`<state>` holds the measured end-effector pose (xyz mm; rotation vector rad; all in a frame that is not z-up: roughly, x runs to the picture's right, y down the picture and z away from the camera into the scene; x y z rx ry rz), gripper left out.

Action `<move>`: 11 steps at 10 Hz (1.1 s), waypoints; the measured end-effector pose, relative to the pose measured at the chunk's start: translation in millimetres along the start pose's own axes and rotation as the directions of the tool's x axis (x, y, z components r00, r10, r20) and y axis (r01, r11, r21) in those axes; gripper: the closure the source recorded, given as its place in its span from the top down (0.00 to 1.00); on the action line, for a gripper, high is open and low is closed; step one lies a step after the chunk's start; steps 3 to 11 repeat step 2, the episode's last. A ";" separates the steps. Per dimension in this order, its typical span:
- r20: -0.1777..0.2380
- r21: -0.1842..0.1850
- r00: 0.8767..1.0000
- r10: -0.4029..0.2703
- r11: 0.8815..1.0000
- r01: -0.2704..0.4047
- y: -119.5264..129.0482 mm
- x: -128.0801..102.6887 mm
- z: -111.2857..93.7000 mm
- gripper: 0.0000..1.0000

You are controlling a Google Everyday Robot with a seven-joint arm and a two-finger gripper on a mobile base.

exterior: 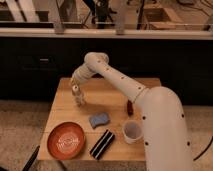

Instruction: Knock the bottle over

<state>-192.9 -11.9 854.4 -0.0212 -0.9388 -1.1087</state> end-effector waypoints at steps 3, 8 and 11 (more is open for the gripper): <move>0.030 -0.004 0.999 -0.022 1.000 0.022 -2.1 -5.7 -0.6 0.04; 0.030 -0.004 0.999 -0.022 1.000 0.022 -2.1 -5.7 -0.6 0.04; 0.030 -0.004 0.999 -0.022 1.000 0.022 -2.1 -5.7 -0.6 0.04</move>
